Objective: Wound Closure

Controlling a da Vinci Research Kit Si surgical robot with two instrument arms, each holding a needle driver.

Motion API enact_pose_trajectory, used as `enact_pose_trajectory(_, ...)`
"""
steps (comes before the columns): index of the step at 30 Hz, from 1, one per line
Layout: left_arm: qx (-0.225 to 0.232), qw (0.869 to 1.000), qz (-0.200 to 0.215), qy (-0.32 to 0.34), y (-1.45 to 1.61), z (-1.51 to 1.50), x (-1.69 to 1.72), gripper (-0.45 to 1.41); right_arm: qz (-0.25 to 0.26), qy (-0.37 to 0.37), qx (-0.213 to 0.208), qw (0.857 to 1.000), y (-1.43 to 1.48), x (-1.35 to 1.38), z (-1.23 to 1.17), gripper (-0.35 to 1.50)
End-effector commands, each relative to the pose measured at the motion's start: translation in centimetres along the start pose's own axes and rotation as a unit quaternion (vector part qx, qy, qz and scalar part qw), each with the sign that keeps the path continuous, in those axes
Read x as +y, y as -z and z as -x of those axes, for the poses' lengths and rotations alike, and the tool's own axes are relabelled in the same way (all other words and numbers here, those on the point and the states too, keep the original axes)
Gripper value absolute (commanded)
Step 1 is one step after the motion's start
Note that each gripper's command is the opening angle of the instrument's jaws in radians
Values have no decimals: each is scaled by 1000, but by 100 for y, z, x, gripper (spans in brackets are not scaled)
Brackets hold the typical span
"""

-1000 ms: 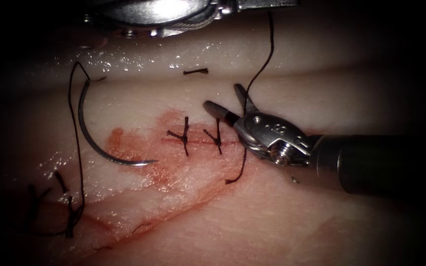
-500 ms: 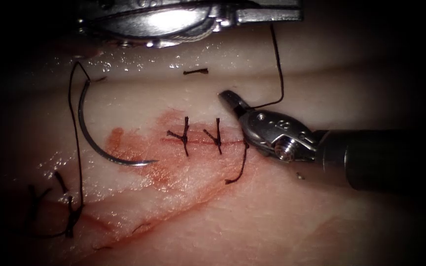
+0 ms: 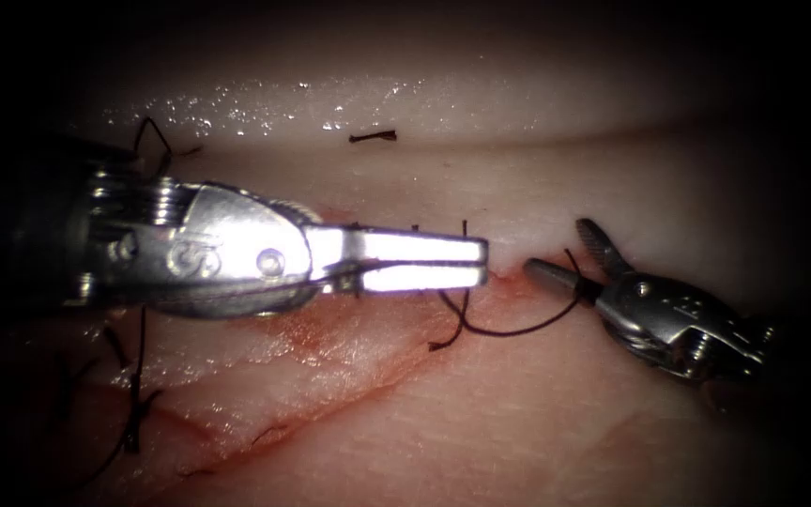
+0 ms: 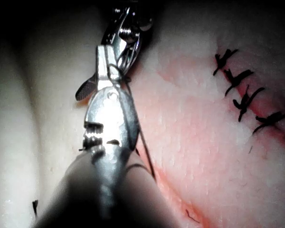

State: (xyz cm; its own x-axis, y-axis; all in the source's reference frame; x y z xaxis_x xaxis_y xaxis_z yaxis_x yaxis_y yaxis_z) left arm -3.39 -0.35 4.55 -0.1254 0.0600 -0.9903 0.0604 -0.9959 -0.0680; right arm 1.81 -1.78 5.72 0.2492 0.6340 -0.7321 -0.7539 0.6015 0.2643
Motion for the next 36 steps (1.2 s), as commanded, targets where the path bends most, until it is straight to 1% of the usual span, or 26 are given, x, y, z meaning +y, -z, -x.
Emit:
enact_pose_trajectory(1, 2, 1000, 4, 4, -9, 8, 9, -45, 2, 7, 0, 1000, -1, 2, 2, 145)
enact_pose_trajectory(5, 7, 1000, 19, 17, -30, 26, 55, -45, 1, 21, 2, 1000, 7, 9, 4, 146)
enact_pose_trajectory(9, 10, 999, 37, 31, -53, 46, 81, -45, 1, 54, 1, 999, 8, 13, 5, 146)
enact_pose_trajectory(11, 8, 998, 50, 46, -67, 64, 92, -45, 3, 69, -2, 998, 10, 19, 3, 146)
enact_pose_trajectory(13, -7, 996, 60, 60, -79, 87, 102, -45, 9, 84, -8, 996, 12, 27, -2, 146)
enact_pose_trajectory(15, -26, 993, 71, 95, -92, 114, 116, -45, 9, 94, -10, 995, 14, 32, -8, 146)
enact_pose_trajectory(16, -35, 990, 75, 116, -96, 123, 121, -37, 10, 96, -7, 995, 14, 32, -11, 146)
enact_pose_trajectory(17, -43, 986, 80, 143, -99, 132, 126, -6, 10, 98, -5, 995, 14, 32, -12, 146)
enact_pose_trajectory(18, -65, 978, 91, 175, -103, 152, 137, 19, 12, 100, -4, 995, 14, 30, -15, 146)
enact_pose_trajectory(19, -104, 972, 94, 190, -101, 173, 145, 59, 13, 106, -4, 994, 13, 27, -16, 146)
enact_pose_trajectory(21, -147, 968, 96, 181, -95, 190, 149, 83, 13, 108, -4, 994, 12, 24, -16, 146)
enact_pose_trajectory(22, -176, 964, 98, 176, -91, 199, 149, 84, 13, 108, -3, 994, 11, 22, -16, 146)
enact_pose_trajectory(23, -215, 957, 97, 170, -83, 212, 149, 78, 12, 107, -3, 994, 11, 20, -17, 146)
enact_pose_trajectory(24, -244, 951, 98, 164, -77, 220, 148, 64, 11, 110, -3, 994, 10, 19, -17, 146)
enact_pose_trajectory(26, -292, 938, 106, 156, -62, 236, 142, 61, 13, 113, -3, 994, 9, 16, -17, 146)
enact_pose_trajectory(28, -306, 933, 102, 158, -49, 242, 134, 59, 10, 115, -2, 993, 8, 14, -18, 146)
enact_pose_trajectory(30, -309, 933, 94, 160, -33, 242, 124, 61, 10, 121, -2, 993, 7, 12, -18, 145)
enact_pose_trajectory(33, -311, 932, 79, 167, -11, 232, 110, 78, 7, 120, -1, 993, 5, 10, -19, 145)
enact_pose_trajectory(35, -316, 930, 68, 176, 2, 224, 102, 96, 6, 120, 0, 993, 4, 9, -19, 145)
enact_pose_trajectory(36, -317, 929, 65, 181, 6, 220, 98, 98, 5, 120, 1, 993, 3, 8, -20, 145)
